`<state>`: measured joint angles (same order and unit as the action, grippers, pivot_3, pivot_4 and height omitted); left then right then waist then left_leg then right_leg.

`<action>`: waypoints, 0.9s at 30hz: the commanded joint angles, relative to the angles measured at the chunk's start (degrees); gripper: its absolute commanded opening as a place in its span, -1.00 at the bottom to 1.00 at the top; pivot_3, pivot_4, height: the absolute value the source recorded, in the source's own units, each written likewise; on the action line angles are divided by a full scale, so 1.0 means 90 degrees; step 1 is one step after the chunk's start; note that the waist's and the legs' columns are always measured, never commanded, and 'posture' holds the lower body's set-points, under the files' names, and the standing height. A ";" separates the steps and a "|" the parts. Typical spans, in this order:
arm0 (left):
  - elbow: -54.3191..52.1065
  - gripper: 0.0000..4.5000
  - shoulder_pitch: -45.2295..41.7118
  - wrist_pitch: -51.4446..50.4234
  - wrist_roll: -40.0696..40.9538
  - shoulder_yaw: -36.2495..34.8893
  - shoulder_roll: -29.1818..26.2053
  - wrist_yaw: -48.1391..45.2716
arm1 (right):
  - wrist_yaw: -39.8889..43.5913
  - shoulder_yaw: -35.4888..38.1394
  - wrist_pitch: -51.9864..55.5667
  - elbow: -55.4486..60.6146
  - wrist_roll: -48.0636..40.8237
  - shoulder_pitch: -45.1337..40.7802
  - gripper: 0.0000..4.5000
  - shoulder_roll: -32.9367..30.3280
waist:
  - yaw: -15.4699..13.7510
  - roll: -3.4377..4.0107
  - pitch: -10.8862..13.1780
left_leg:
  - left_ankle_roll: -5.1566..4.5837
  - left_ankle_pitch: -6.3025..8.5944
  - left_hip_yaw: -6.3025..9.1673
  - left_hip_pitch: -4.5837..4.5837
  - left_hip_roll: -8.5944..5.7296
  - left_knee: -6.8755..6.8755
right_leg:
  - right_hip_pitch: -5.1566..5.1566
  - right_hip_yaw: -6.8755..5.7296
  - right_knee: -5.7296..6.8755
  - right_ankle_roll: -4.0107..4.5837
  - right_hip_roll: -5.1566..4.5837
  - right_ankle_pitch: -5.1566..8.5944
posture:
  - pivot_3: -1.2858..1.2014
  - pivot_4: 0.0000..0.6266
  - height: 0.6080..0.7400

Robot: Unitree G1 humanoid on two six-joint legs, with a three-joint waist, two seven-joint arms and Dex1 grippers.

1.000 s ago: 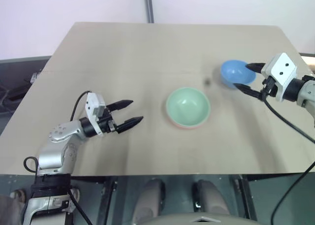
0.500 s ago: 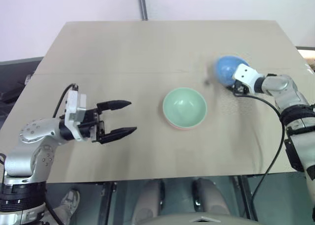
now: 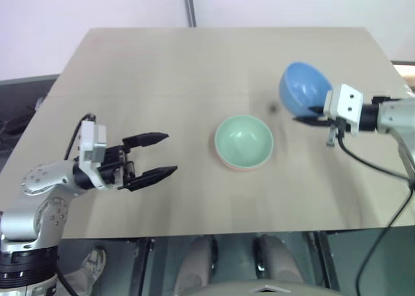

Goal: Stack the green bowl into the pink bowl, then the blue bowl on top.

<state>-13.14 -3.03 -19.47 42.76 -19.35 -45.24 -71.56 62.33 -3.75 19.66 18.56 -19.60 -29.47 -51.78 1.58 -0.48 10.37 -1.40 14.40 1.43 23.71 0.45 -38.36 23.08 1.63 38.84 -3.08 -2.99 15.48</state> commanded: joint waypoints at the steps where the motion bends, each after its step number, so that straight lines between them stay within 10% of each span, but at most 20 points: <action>1: 0.0134 1.00 -0.0155 0.0157 -0.0073 0.0051 0.0052 -0.0043 | -0.0599 0.0026 0.1250 0.1697 -0.0577 0.0441 -0.94 0.0059 | -0.0008 -0.0005 -0.0003 | 0.0001 -0.0001 0.0003 -0.0004 0.0001 -0.0004 | -0.0006 -0.0002 0.0002 0.0000 0.0000 0.0000 | 0.03 -0.52 1.00; 3: 0.0187 1.00 -0.0262 0.0145 -0.0096 0.0117 0.0077 -0.0025 | -0.0940 -0.0250 0.1517 0.2037 -0.0514 0.0535 -0.94 0.0319 | -0.0025 -0.0009 -0.0005 | 0.0004 -0.0004 0.0004 -0.0007 0.0000 -0.0015 | -0.0011 -0.0004 0.0001 0.0000 0.0003 0.0000 | 0.03 -0.52 1.00; 10: 0.0451 1.00 -0.0541 0.0153 -0.0192 0.0274 0.0097 -0.0106 | -0.2139 -0.0920 0.1321 0.1767 0.0536 0.0322 0.50 0.1411 | -0.0077 -0.0013 -0.0007 | 0.0001 -0.0030 0.0002 -0.0002 -0.0003 -0.0030 | -0.0009 -0.0002 0.0004 0.0005 0.0031 -0.0013 | 0.03 -0.52 1.00; 20: 0.0015 1.00 -0.0277 -0.0034 -0.0350 0.0426 0.0493 0.0693 | -0.2135 0.1646 0.2269 0.2505 -0.1418 0.1705 0.50 0.1287 | -0.0132 -0.0019 -0.0010 | 0.0002 -0.0029 0.0014 0.0011 -0.0015 0.0003 | -0.0006 -0.0016 -0.0010 0.0005 0.0012 -0.0012 | 0.03 -0.52 1.00; 27: -0.0187 1.00 0.0137 0.0291 -0.0640 0.0307 0.0471 0.0776 | -0.1838 0.3417 0.2624 0.2978 -0.2138 0.3352 0.96 0.0666 | -0.0107 -0.0019 -0.0010 | 0.0001 -0.0030 0.0013 -0.0003 -0.0009 -0.0002 | -0.0014 -0.0014 -0.0002 0.0005 0.0023 -0.0012 | 0.03 -0.52 1.00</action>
<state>-12.26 -3.07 -17.62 37.20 -14.95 -40.22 -65.26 43.92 20.82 42.49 42.65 -36.42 -1.58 -43.86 0.62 -0.65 10.28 -1.40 14.13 1.55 23.69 0.39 -38.38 22.95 1.51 38.83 -3.04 -2.77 15.38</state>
